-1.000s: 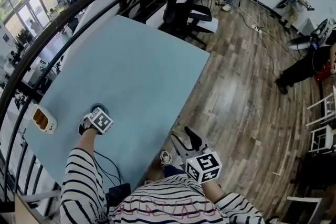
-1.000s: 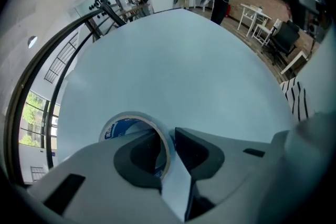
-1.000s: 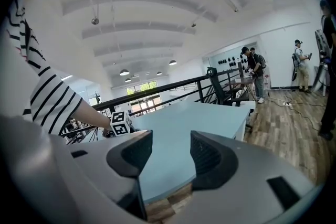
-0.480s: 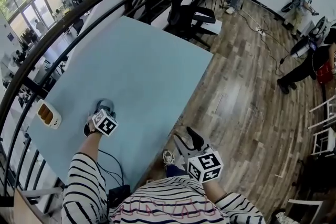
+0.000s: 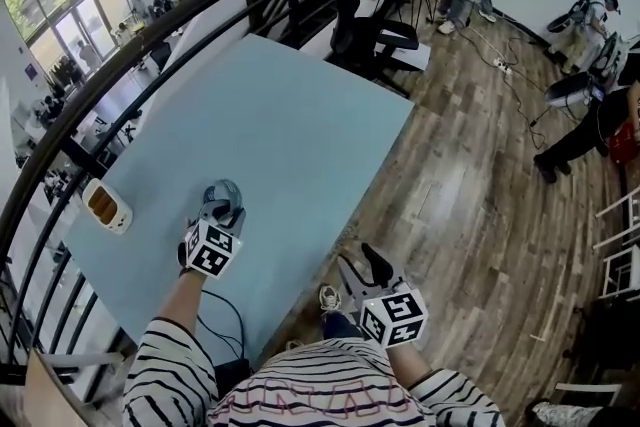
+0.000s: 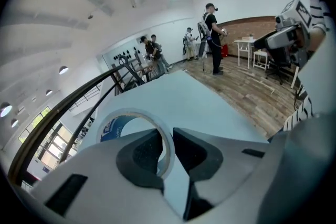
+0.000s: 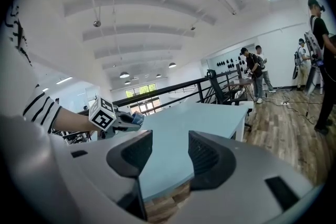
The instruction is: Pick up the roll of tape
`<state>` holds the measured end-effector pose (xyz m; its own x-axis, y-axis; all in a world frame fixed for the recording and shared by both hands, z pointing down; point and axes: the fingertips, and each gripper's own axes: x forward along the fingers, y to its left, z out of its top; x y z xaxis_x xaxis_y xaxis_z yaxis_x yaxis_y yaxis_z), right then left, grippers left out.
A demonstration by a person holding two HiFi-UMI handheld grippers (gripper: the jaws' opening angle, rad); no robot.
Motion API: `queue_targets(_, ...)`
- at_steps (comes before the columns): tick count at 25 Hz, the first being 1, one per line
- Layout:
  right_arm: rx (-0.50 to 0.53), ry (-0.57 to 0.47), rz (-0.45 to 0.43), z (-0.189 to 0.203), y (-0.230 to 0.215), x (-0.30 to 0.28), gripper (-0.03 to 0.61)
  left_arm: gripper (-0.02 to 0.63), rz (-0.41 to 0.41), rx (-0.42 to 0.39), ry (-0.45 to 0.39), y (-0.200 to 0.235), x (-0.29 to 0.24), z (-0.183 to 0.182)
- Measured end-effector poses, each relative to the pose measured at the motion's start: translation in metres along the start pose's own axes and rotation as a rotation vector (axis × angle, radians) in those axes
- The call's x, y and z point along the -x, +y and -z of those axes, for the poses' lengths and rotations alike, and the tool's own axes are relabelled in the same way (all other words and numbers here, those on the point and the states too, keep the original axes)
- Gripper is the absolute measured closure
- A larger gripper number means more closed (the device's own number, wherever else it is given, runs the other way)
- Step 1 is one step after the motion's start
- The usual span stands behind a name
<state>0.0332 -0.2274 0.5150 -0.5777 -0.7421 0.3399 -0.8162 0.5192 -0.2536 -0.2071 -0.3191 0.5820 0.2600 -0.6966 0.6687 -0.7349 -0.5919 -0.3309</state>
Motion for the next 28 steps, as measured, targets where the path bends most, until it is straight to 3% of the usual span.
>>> queue_targets(6, 0.002, -0.016, 0.013, 0.009, 0.018, 0.018, 0.357, 0.531, -0.027, 0.054, -0.145, -0.021, 0.052, -0.015)
queue_targets(14, 0.012, -0.038, 0.038, 0.018, 0.036, 0.04, 0.363, 0.531, -0.043, 0.147, -0.276, -0.053, 0.115, -0.014)
queue_targets(23, 0.061, -0.077, 0.034, 0.024, 0.068, 0.058, 0.524, 0.531, -0.065, 0.206, -0.421, -0.087, 0.189, -0.006)
queue_targets(28, 0.073, -0.104, 0.018, 0.024, 0.084, 0.066, 0.546, 0.531, -0.061, 0.239, -0.472, -0.102, 0.22, -0.006)
